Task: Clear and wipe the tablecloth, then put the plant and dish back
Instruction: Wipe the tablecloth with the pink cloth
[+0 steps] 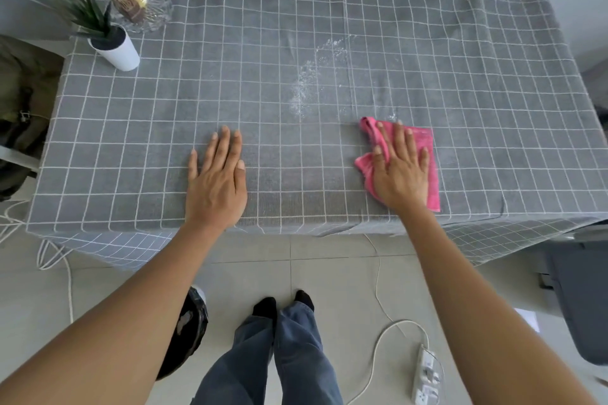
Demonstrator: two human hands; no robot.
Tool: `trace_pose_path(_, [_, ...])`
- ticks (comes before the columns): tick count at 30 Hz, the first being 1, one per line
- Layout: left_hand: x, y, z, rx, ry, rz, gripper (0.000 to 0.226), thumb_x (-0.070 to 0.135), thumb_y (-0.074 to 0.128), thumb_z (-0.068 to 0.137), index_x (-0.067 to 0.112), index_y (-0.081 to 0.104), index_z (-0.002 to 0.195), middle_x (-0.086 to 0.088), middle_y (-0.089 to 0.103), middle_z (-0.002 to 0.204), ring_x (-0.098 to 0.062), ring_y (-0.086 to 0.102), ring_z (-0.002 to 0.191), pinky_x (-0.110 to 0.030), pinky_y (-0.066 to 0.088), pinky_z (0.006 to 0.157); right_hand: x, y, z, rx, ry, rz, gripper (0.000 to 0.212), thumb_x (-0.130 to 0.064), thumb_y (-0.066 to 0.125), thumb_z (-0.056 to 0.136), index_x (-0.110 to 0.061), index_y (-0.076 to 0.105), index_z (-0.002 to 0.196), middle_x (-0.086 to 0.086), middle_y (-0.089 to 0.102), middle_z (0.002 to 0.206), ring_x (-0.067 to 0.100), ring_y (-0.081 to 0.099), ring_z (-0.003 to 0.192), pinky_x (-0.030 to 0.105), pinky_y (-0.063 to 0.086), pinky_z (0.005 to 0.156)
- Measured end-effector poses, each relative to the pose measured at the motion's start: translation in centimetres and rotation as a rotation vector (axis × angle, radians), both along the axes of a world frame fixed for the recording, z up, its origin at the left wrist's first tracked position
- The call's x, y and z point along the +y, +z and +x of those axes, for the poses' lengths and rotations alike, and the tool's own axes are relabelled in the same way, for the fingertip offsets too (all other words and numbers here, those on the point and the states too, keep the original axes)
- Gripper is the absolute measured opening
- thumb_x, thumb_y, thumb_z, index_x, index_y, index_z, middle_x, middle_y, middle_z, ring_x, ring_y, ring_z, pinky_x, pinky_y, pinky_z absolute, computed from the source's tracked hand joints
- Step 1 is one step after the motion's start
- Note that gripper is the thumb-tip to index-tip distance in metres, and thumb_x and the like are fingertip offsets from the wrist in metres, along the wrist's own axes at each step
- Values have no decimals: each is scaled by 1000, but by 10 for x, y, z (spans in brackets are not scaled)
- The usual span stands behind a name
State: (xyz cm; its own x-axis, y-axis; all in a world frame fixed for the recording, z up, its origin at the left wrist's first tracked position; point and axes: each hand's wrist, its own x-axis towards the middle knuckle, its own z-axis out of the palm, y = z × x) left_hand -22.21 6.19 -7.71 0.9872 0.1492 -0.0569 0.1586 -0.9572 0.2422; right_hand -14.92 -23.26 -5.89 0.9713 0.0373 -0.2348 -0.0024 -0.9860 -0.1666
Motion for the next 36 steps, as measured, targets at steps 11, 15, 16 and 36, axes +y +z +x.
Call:
trace_pose_path(11, [-1,5,16,8,9,-29,52,28,17,102,20,10,152,3,4,160,-12,1,147,-46,-3,118,71,1,4,-17,-373,117,56,-47,12,100,-34,-7,152,2,-14,160,22,-15,147,54,-10,116])
trace_pose_path(15, [-3,8,58,-1,-21,-45,51,28,19,103,18,9,153,1,3,160,-14,-2,148,-45,-4,119,119,-1,12,20,8,73,63,-56,-5,91,-35,-16,150,1,-21,158,24,-20,145,52,-17,113])
trace_pose_path(16, [-4,8,72,-1,-22,-46,52,29,19,103,18,7,153,1,2,160,-15,-4,148,-44,-5,119,126,-2,14,16,80,85,63,-55,-6,91,-35,-14,150,1,-19,158,23,-20,145,51,-18,112])
trace_pose_path(36, [-4,-4,118,-23,-2,-26,53,35,12,102,22,0,153,3,-4,160,-13,-6,147,-45,-5,119,62,-2,46,-36,-308,102,52,-49,7,100,-39,-6,150,-3,-12,161,20,-14,147,50,-11,117])
